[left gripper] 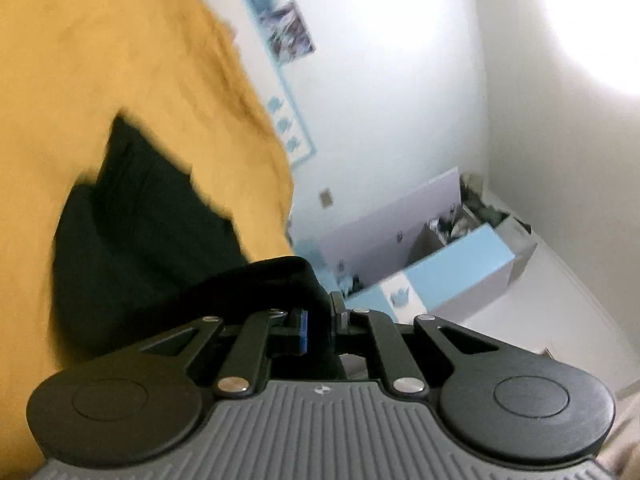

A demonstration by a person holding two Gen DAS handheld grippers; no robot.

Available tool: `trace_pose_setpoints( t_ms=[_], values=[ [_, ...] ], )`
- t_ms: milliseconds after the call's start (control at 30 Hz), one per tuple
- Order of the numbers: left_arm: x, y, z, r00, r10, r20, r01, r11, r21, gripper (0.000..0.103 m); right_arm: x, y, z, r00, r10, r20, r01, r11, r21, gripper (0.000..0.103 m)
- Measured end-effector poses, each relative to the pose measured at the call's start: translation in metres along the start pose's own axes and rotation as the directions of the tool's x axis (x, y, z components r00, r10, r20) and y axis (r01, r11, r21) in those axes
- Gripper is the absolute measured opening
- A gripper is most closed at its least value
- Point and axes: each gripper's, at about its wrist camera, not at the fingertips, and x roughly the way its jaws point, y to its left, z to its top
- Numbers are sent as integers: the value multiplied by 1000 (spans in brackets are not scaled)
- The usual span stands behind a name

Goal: Fold small clothes
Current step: 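Release the folded side and regrasp the sweatshirt edge with both grippers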

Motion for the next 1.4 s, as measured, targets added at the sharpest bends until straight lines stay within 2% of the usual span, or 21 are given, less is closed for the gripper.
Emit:
trace_pose_setpoints(
  t_ms=[100,200,267,300,367,400,433,467,533,633,700,833,933,1000,1067,1167,1233,1267,1300,1367,1400],
  values=[
    [41,21,51,1000,8,20,-8,1000,-4,10,50,-7,60,999,-16,50,16,1000,9,9],
    [85,52,95,999,51,20,-51,999,-5,9,106,-25,113,995,-60,82,58,998,34,9],
    [116,78,121,993,121,2,-121,993,-4,10,145,-41,142,992,-110,58,108,993,37,11],
    [130,97,133,986,165,-14,-165,986,-35,11,168,-55,157,987,-154,50,150,986,75,17],
    [144,127,147,969,248,-17,-249,964,-90,11,194,-77,173,953,-282,107,267,954,139,24],
    [149,137,152,955,296,-24,-297,951,-86,11,201,-88,177,931,-335,146,308,934,181,52],
    [147,140,151,946,325,-4,-325,943,-80,11,204,-97,180,913,-371,167,331,916,227,66],
    [143,141,148,951,311,3,-310,949,-66,11,203,-102,179,914,-361,187,310,916,254,72],
    [132,135,140,962,274,-15,-274,961,-40,12,198,-106,174,933,-311,180,266,935,236,71],
    [105,118,123,952,300,-55,-299,954,24,12,182,-91,153,915,-379,139,374,925,65,71],
    [89,110,109,937,336,-99,-334,942,40,15,166,-77,134,894,-433,119,441,896,-58,71],
    [59,99,79,881,444,-166,-434,896,94,20,129,-70,99,868,-491,70,494,843,-215,71],
    [48,103,67,882,426,-203,-411,905,114,25,110,-73,75,843,-533,68,528,797,-293,77],
    [50,105,64,877,430,-213,-414,903,119,32,108,-79,69,837,-545,52,533,789,-305,77],
    [57,104,64,865,455,-211,-425,889,173,32,111,-84,67,846,-532,39,516,798,-311,76],
    [59,106,63,852,469,-232,-434,882,185,38,123,-88,62,849,-528,18,503,799,-329,76],
    [58,104,63,858,457,-234,-426,888,174,38,131,-92,60,850,-527,0,498,802,-329,72],
    [56,105,62,865,443,-236,-414,896,161,38,134,-90,60,851,-525,-8,492,804,-334,60],
    [58,106,62,871,428,-241,-401,903,154,38,137,-90,59,844,-536,-7,500,793,-348,43],
    [61,106,62,875,416,-246,-391,909,148,35,142,-89,58,834,-552,-8,511,777,-367,21],
    [63,107,61,875,418,-246,-392,908,148,25,142,-89,57,834,-552,-6,512,778,-363,15]
  ],
)
